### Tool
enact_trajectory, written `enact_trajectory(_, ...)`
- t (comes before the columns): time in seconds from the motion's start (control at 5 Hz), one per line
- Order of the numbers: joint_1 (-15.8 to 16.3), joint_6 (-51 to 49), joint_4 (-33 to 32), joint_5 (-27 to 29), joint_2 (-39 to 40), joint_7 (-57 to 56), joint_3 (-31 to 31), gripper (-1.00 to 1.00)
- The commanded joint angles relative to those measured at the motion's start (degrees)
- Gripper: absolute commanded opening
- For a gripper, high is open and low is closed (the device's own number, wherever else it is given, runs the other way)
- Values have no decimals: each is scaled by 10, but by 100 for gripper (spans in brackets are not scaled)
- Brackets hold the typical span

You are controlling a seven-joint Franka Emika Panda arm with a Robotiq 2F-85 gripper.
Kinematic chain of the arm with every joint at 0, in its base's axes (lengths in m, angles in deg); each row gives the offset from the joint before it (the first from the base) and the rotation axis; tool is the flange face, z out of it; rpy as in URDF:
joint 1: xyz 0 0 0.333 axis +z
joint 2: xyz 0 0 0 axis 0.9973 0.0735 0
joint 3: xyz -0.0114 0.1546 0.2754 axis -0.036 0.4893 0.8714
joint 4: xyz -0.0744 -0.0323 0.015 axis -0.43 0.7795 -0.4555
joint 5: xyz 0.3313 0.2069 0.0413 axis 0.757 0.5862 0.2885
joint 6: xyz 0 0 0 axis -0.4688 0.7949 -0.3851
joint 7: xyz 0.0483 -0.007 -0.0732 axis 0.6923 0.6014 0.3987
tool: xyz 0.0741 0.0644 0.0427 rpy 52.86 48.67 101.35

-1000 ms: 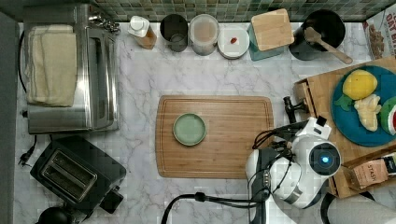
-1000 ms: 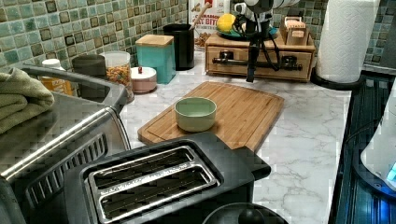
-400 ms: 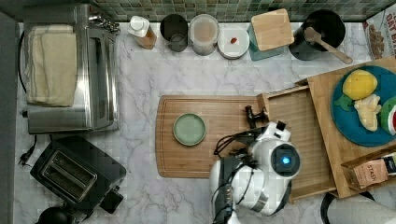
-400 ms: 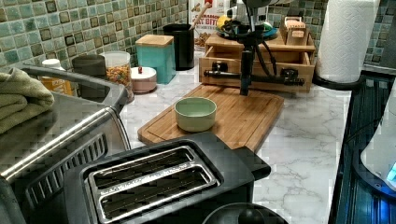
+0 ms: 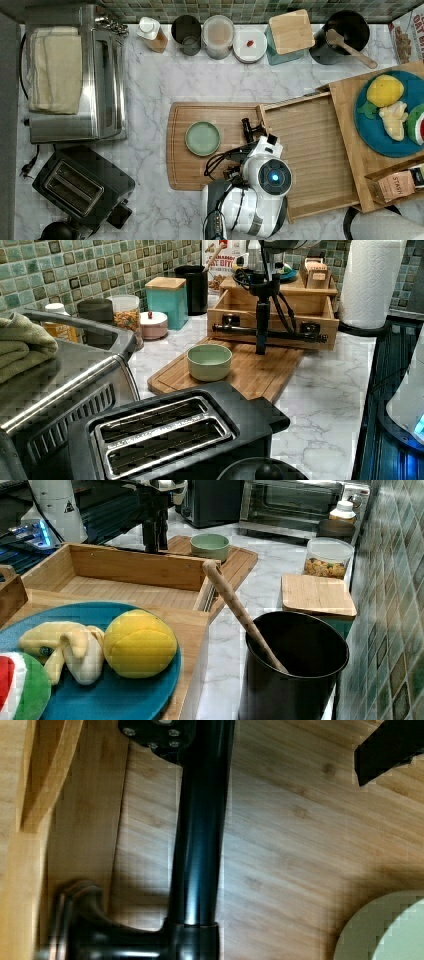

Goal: Open the drawer.

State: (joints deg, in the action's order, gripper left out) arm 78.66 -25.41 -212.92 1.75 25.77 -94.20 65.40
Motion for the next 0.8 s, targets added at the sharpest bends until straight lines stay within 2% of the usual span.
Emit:
enact_trajectory(0.2, 58, -69, 3, 2, -63, 50, 63, 100)
enact_trajectory(0.8, 51, -69, 3, 3, -63, 48, 70, 100)
